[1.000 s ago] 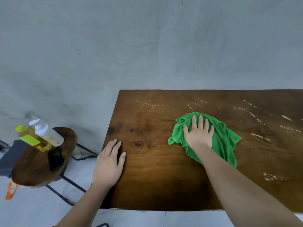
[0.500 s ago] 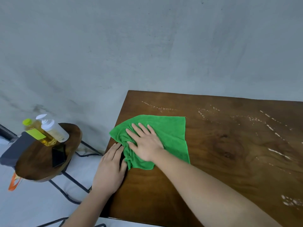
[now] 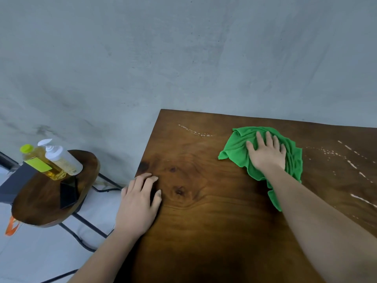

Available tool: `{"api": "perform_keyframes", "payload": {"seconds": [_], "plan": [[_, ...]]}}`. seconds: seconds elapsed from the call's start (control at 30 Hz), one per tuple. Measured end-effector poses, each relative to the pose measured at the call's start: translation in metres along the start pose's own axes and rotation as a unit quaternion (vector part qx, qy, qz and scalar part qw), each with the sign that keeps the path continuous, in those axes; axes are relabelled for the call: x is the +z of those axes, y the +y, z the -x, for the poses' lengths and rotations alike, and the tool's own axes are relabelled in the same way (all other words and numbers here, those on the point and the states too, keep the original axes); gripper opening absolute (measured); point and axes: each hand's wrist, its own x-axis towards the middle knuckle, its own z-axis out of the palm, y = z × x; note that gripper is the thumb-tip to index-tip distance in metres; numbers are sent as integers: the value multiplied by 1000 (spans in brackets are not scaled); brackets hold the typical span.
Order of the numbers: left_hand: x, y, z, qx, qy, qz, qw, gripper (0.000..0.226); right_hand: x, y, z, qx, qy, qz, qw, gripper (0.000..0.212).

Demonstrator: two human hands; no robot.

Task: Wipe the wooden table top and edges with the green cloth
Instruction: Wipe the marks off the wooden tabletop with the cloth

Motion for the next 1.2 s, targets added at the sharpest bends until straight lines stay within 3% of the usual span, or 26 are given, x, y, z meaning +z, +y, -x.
{"api": "perform_keyframes", "payload": {"seconds": [0.13, 0.3, 0.43, 0.57, 0.67, 0.87, 1.1, 1.2], "plan": [[0, 0, 0, -1, -5, 4, 1000, 45, 8, -73, -4, -1, -6, 13, 1000, 85], [-1, 1, 1, 3, 2, 10, 1000, 49, 31, -199, 28, -141, -26, 33, 989, 85], [1, -1, 1, 9, 5, 11, 1000, 48, 49, -287, 70, -276, -63, 51, 958, 83], [4, -3, 1, 0, 4, 10, 1000, 48, 54, -315, 77, -398, -95, 79, 909, 79], [4, -2, 1, -1, 1, 8, 1000, 50, 47, -296, 54, -432, -89, 67, 895, 83], [-4, 2, 1, 3, -19, -9, 1000, 59, 17, -205, -13, -353, -52, 54, 933, 89], [-10, 7, -3, 6, -56, -30, 998, 74, -9, -52, -65, -198, -18, 49, 979, 99], [-13, 10, -3, 13, -58, -41, 997, 78, -10, -26, -63, -106, -15, 34, 994, 104]]}}
